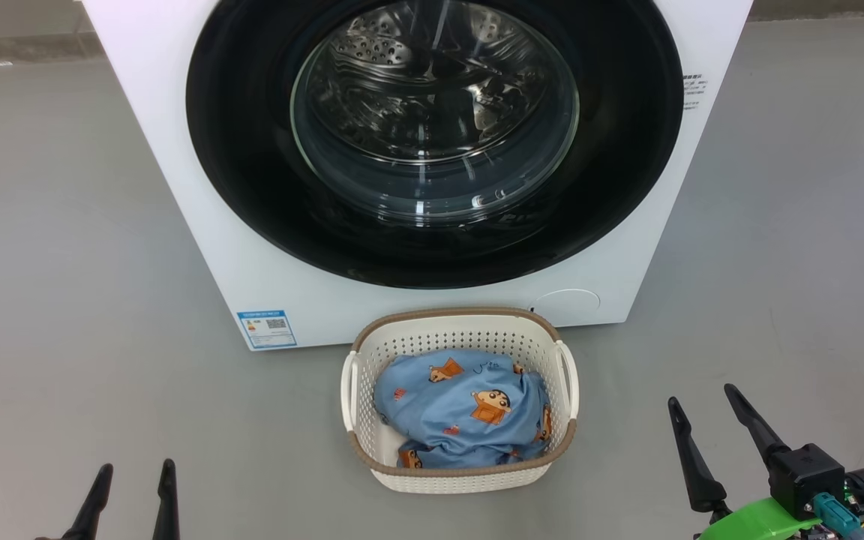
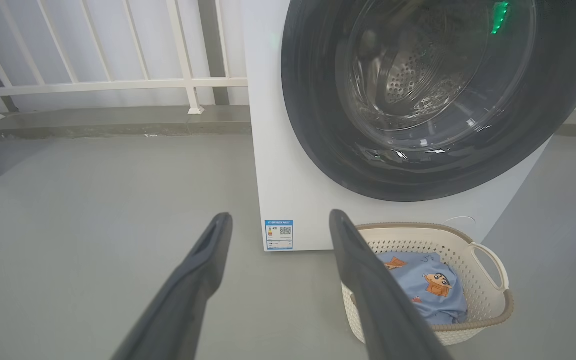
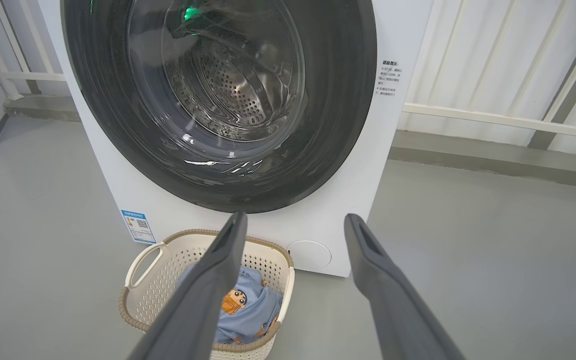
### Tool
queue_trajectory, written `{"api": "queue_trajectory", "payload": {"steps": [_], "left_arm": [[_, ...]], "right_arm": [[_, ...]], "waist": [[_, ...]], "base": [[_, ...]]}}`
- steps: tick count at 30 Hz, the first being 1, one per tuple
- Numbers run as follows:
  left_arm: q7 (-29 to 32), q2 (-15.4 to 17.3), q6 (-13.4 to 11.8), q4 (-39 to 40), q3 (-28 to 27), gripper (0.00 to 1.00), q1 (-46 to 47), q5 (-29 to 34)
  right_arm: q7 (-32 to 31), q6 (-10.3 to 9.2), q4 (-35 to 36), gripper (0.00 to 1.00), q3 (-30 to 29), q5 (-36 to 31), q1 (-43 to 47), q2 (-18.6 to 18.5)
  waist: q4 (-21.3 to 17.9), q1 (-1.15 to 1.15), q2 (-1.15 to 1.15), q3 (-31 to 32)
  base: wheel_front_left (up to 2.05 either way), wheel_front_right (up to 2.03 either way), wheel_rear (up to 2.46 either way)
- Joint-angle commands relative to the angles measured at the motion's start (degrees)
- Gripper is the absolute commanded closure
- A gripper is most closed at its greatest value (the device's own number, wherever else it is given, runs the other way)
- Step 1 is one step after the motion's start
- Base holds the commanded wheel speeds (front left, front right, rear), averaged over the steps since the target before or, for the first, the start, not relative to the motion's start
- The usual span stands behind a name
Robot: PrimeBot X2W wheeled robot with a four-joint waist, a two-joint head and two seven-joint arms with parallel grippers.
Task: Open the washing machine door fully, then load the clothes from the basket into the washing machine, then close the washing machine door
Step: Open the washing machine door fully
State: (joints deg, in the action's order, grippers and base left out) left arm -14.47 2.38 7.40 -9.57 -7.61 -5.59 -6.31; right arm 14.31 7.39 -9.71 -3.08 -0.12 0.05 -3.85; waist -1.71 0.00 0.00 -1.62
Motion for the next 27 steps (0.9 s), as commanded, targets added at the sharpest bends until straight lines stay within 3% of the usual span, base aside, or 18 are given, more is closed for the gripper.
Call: {"api": "queue_trajectory", "payload": {"steps": [1, 17, 27], "left_arm": [[-0.52, 0.87, 0.09, 1.01, -1.86, 0.00, 1.37, -0.30], [-0.52, 0.70, 0.09, 0.19, -1.87, 0.00, 1.65, -0.74], [-0.52, 0.67, 0.09, 0.15, -1.62, 0.00, 1.62, -1.33]], "right_arm": [[0.69, 0.10, 1.62, 0.00, 1.11, -0.35, -0.77, -0.29], [0.69, 0.10, 1.41, 0.00, 1.33, -0.20, -0.99, -0.42], [0.69, 0.10, 1.37, 0.00, 1.44, -0.21, -1.14, -0.33]], "waist": [[0.01, 0.00, 0.00, 0.05], [0.05, 0.00, 0.00, 0.20], [-0.11, 0.00, 0.00, 0.23]], "base": [[0.00, 0.00, 0.00], [0.02, 0.02, -0.03], [0.60, 0.60, -1.20]]}}
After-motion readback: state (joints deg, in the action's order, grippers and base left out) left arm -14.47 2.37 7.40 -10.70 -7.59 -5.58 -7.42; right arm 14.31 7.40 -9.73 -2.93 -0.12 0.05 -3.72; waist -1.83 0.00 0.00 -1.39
